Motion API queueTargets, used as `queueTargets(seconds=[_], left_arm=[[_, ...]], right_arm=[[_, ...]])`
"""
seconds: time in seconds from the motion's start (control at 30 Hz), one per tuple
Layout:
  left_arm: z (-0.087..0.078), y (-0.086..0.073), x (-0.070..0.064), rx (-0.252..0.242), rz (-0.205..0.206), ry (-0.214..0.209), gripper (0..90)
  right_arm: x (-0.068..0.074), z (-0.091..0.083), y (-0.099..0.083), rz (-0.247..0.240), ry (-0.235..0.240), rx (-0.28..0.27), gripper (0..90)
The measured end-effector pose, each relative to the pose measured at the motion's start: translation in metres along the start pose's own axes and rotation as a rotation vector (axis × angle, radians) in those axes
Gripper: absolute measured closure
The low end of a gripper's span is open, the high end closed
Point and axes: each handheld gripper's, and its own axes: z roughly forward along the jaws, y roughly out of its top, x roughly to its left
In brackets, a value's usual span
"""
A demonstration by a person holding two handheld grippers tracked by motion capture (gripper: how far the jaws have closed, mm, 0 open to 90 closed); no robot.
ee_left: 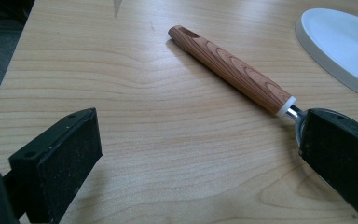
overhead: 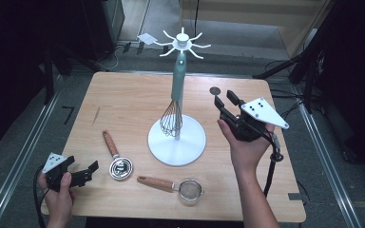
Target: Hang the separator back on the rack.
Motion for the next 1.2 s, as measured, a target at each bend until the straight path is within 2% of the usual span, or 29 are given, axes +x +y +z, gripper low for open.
queueTargets(seconds=[0.1, 0.13, 0.2, 0.27, 0.5, 0.6, 0.8, 0.87, 0.93, 1.0, 1.07, 1.13, 1.17, 1.2], left_arm=[[0.0, 0.0, 0.0, 0.0, -0.002, 0.0, 0.0], [0.0, 0.0, 0.0, 0.002, 0.0, 0.002, 0.0], [0.0, 0.0, 0.0, 0.003, 0.001, 0.003, 0.0], [0.001, 0.0, 0.0, 0.004, 0.004, 0.002, 0.0], [0.001, 0.0, -0.001, 0.004, 0.011, 0.006, 0.0], [0.001, 0.0, -0.001, 0.005, 0.014, 0.008, 0.0], [0.0, 0.0, -0.002, 0.003, 0.022, 0.005, 0.0], [0.0, 0.0, -0.002, 0.004, 0.023, 0.005, 0.0], [0.001, 0.0, -0.002, 0.005, 0.023, 0.005, 0.0], [0.001, 0.0, -0.002, 0.003, 0.02, 0.008, 0.0], [0.001, 0.0, -0.002, 0.004, 0.02, 0.008, 0.0], [0.001, 0.001, -0.003, 0.01, 0.026, 0.012, 0.0], [0.001, 0.001, -0.003, 0.01, 0.026, 0.012, 0.0], [0.001, 0.001, -0.003, 0.011, 0.026, 0.012, 0.0]], right_arm=[[-0.005, -0.004, -0.008, -0.001, -0.011, 0.018, 56.1], [-0.01, -0.009, -0.017, 0.001, -0.014, 0.041, 54.1], [-0.012, -0.011, -0.022, -0.001, -0.021, 0.052, 53.7], [-0.018, -0.017, -0.034, 0.008, -0.024, 0.074, 52.3], [-0.029, -0.028, -0.053, 0.027, -0.026, 0.104, 51.6], [-0.035, -0.033, -0.07, 0.032, -0.026, 0.146, 51.6], [-0.039, -0.038, -0.085, 0.043, -0.011, 0.192, 53.2], [-0.041, -0.039, -0.094, 0.063, -0.013, 0.228, 53.9], [-0.041, -0.038, -0.099, 0.077, -0.015, 0.239, 54.9], [-0.041, -0.037, -0.104, 0.079, 0.006, 0.268, 55.3], [-0.04, -0.037, -0.107, 0.082, 0.008, 0.279, 55.4], [-0.036, -0.036, -0.116, 0.08, 0.032, 0.316, 55.7], [-0.036, -0.036, -0.116, 0.08, 0.032, 0.316, 55.7], [-0.031, -0.034, -0.122, 0.074, 0.059, 0.348, 56.2]])
